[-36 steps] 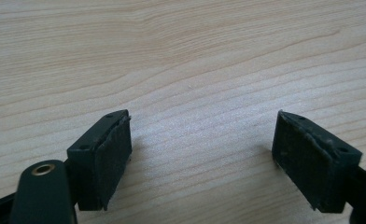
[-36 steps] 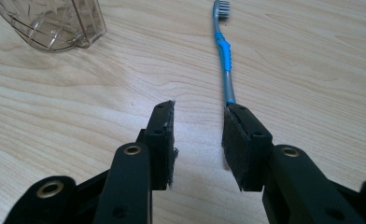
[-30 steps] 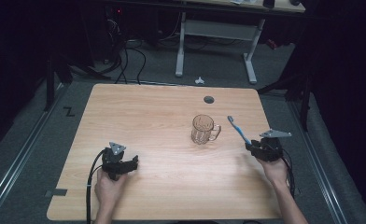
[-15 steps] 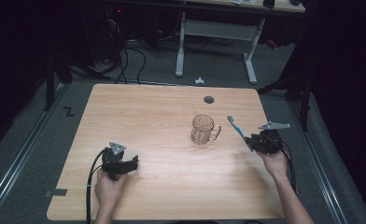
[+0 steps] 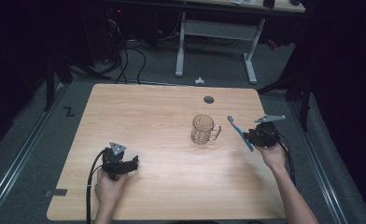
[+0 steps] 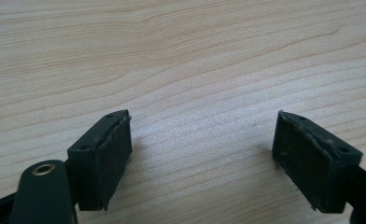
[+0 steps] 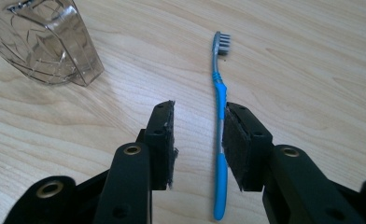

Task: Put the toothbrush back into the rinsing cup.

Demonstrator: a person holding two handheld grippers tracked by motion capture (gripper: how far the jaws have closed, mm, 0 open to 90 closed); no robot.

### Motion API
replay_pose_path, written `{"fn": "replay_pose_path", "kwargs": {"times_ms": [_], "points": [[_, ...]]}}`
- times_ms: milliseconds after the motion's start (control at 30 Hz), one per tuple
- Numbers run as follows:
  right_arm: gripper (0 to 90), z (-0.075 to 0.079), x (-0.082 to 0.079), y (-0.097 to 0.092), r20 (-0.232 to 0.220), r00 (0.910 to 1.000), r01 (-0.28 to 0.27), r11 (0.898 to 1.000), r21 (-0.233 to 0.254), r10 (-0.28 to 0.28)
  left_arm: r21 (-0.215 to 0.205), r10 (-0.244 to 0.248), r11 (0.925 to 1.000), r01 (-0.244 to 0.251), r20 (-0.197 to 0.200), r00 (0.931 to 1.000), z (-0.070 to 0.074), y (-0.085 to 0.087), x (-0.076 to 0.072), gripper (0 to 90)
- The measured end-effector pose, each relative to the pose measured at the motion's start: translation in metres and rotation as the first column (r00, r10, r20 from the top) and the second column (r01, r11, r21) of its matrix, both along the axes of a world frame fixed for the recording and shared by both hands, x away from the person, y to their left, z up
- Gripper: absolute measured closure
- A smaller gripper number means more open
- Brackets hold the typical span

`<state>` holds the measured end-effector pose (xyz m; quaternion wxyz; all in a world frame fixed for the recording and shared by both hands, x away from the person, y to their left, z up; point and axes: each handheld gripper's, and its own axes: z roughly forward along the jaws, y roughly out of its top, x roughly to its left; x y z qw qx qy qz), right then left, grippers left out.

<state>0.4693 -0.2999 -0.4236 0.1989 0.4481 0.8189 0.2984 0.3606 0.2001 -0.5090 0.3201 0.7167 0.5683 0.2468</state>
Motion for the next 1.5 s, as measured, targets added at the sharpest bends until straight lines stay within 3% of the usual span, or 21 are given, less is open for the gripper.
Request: {"fn": "replay_pose_path", "kwargs": {"times_ms": [1100,1500], "points": [[64.1,0.014,0.05,0.02,-0.093,0.9956,-0.004,0.997,-0.072,-0.003,0.0,-0.005,1.0,0.005,0.0,1.0,0.0,0.0,0.0,20.4],[64.0,0.01,0.069,0.027,-0.163,0.9864,-0.002,0.995,-0.1,-0.015,0.0,-0.006,1.0,0.006,0.0,1.0,0.0,0.0,0.0,20.3]]}}
